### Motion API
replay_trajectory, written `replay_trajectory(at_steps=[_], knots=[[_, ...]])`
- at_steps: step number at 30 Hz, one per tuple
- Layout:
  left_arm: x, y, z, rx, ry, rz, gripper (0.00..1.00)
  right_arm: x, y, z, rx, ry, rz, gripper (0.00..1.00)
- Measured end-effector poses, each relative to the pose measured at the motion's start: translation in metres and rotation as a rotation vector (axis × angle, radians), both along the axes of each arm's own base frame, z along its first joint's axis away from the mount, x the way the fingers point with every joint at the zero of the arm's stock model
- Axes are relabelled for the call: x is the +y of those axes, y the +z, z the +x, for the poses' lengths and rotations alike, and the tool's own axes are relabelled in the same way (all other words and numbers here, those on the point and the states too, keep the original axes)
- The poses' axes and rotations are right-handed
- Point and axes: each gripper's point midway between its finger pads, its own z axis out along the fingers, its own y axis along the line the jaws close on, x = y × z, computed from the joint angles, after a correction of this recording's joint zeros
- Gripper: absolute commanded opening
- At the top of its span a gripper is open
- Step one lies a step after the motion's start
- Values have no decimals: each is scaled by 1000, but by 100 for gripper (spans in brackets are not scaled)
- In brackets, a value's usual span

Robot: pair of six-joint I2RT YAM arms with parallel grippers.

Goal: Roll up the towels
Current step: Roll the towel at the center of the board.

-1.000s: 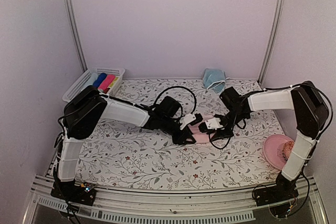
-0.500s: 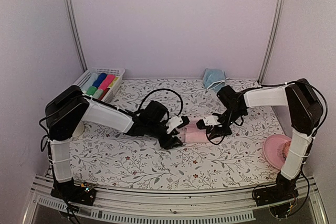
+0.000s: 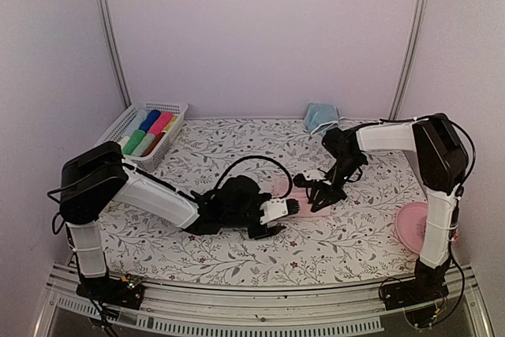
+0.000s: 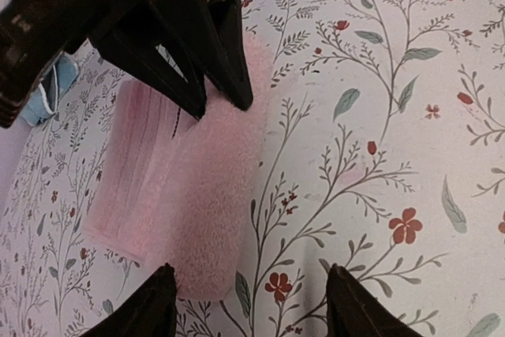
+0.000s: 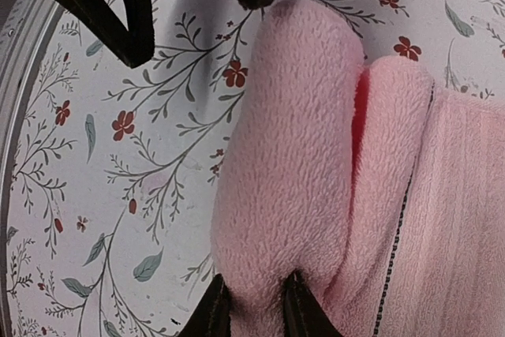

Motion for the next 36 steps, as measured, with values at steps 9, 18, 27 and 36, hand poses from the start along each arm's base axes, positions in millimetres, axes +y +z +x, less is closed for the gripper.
replay_trajectory(at_steps=[9,18,27,36], knots=[[-12,13,-5,-110,-46,-8,64,1,-1,-16,114,19,7,20],[-27,0,-13,-129,-99,28,60,-1,0,-26,168,31,3,20],[-31,-7,-15,-130,-122,49,52,-2,-1,-26,172,30,2,20],[-33,-23,-9,-123,-102,101,49,-2,-1,-26,172,30,2,21]])
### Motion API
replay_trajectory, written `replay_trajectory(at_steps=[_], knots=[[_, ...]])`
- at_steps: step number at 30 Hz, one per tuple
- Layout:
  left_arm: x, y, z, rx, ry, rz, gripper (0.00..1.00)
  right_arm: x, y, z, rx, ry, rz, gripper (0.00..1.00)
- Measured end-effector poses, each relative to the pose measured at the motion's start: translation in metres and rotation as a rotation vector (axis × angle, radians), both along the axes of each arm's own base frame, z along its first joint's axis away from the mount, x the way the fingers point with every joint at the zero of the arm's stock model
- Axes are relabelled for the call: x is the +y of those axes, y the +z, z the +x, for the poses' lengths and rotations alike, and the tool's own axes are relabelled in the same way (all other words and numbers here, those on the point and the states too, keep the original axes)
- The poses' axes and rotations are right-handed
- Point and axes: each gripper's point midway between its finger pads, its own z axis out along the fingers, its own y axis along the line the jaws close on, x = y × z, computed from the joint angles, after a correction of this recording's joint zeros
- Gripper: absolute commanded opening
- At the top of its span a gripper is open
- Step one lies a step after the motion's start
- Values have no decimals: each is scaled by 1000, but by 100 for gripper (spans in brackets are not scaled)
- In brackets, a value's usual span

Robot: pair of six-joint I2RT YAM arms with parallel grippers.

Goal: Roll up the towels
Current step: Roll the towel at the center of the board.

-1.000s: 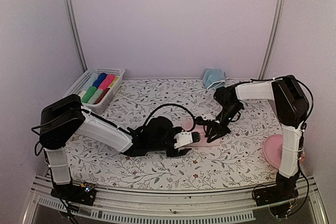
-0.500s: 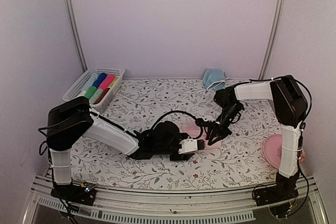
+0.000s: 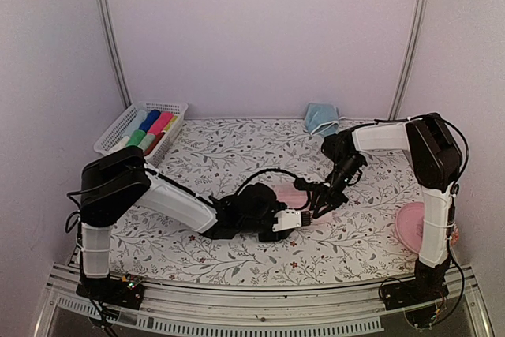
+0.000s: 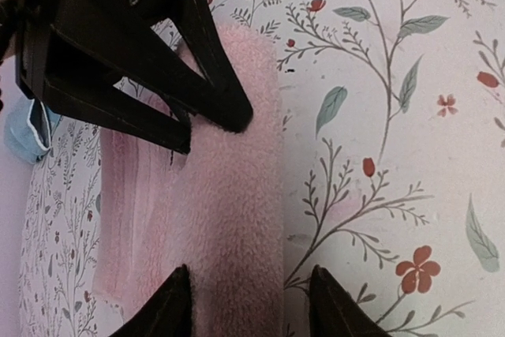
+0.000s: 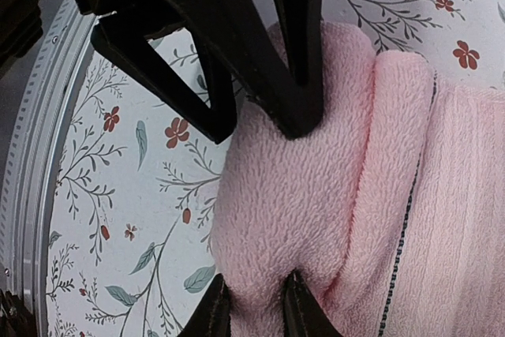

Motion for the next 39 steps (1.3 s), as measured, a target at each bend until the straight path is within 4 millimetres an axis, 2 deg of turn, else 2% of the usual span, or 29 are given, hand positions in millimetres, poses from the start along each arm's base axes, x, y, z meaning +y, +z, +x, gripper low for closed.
replay_trajectory(at_steps=[8,12,15,18,22,28,33,39], knots=[[-2,-6,10,-16,42,18,46,0,0,0,-2,3,1,21],[-2,-7,14,-22,57,20,34,0,0,0,-2,4,2,22],[-2,-7,15,-17,61,19,26,0,0,0,-3,6,2,28],[-3,-7,16,-7,64,22,21,0,0,0,-2,6,2,38],[-3,-7,18,17,68,29,23,-5,3,0,-29,-1,8,50],[-5,-5,22,128,73,16,26,-19,24,8,-178,-27,41,59],[-5,-4,33,256,92,1,28,-31,37,12,-331,-35,68,60],[-12,-5,50,398,114,-16,30,-30,40,15,-412,-13,97,60]])
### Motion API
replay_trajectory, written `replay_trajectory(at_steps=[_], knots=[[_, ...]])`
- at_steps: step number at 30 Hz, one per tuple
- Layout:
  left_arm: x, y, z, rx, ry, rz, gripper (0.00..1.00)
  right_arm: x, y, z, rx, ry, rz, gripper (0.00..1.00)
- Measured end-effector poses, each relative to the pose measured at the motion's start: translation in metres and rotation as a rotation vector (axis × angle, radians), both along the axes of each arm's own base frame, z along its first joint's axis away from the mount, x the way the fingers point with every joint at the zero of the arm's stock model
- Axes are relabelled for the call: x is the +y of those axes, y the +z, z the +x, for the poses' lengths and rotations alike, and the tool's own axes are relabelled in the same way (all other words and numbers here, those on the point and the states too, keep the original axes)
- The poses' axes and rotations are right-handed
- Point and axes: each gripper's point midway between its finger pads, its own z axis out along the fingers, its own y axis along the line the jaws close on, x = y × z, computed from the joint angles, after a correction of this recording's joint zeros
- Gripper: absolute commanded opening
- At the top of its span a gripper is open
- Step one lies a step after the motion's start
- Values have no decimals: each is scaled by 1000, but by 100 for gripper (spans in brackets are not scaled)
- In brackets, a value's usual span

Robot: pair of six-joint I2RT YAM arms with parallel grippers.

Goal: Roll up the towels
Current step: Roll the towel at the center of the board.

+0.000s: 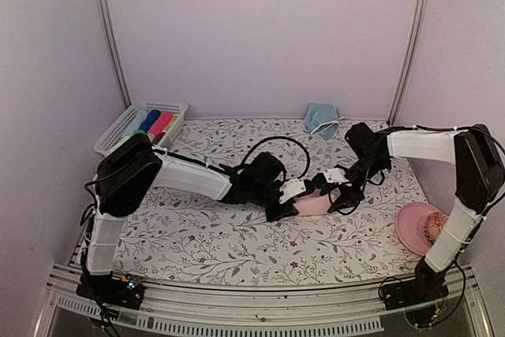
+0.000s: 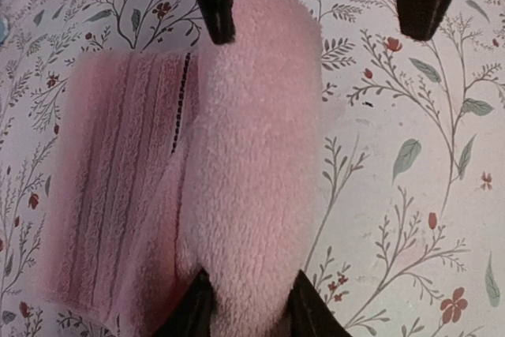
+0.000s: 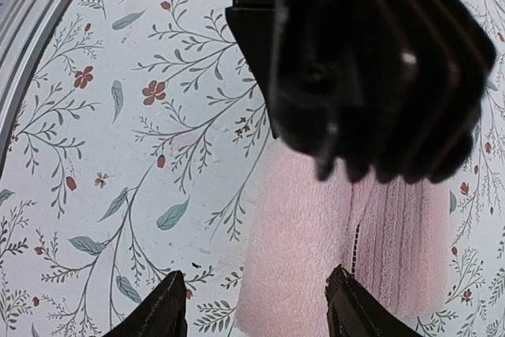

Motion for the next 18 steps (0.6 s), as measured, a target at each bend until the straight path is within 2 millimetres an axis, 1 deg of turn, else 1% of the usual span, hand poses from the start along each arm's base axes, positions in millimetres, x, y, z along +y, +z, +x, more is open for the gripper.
replay_trajectory(at_steps=[2,8,12,18], knots=[[-1,0,3,50,1,-12,30,0,0,0,-7,5,1,60],[6,2,5,173,1,-50,31,7,-2,0,-39,29,-2,60],[10,2,7,230,1,-66,31,12,-8,0,-64,36,-12,60],[10,2,7,285,-6,-83,32,17,-16,6,-94,24,-38,59]])
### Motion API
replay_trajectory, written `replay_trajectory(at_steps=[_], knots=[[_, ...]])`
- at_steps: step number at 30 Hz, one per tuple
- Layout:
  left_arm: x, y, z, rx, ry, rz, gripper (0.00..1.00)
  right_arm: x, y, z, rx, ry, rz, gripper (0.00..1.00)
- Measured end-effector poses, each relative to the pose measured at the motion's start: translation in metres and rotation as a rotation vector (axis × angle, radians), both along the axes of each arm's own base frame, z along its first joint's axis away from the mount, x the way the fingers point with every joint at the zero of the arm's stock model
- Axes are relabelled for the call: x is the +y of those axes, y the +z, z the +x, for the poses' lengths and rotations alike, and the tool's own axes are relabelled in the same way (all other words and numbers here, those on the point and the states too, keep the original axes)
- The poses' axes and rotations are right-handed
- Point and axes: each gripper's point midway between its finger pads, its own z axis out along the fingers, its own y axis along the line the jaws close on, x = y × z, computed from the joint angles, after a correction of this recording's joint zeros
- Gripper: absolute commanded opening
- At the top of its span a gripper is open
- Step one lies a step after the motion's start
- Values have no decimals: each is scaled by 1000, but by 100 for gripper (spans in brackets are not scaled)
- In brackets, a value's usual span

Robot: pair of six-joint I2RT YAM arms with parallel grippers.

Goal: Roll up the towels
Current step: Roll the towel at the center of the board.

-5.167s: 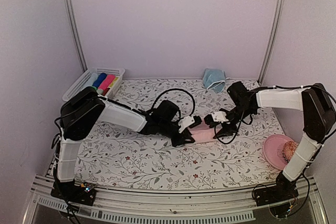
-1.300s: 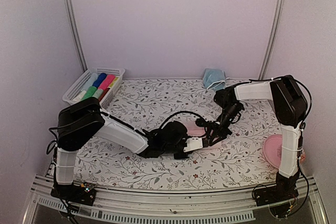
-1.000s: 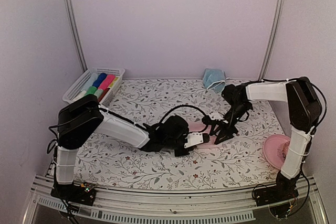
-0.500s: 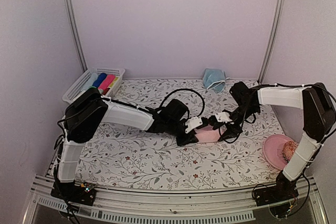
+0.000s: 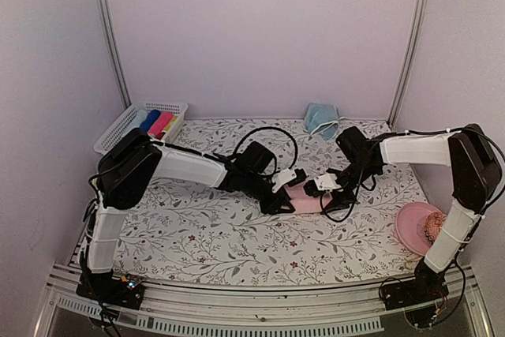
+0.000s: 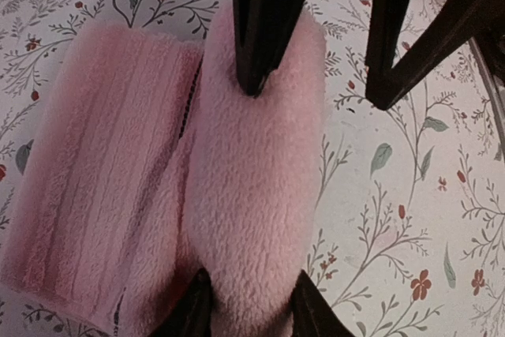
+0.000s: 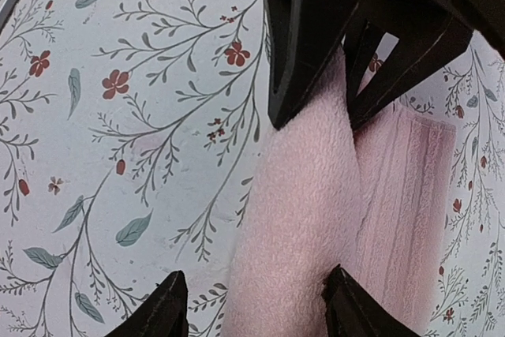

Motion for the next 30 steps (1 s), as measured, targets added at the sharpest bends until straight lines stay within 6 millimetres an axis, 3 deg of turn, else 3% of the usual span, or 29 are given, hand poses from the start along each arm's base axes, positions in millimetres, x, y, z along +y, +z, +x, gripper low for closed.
replay_trajectory(at_steps=[9,14,19,22,27,30], knots=[[0,2,-1,37,-7,-18,36,1,-22,11,-10,-36,-50,49],[1,2,-1,51,-8,-25,49,4,-29,16,-24,-47,-68,33],[6,3,-1,49,8,-30,57,5,-31,22,-29,-70,-85,24],[15,5,-1,18,34,-24,60,6,-32,23,-23,-78,-91,22],[48,14,-2,-68,115,7,66,7,-31,23,17,-75,-105,20],[62,27,-5,-161,146,3,67,10,-29,20,72,-66,-109,15]])
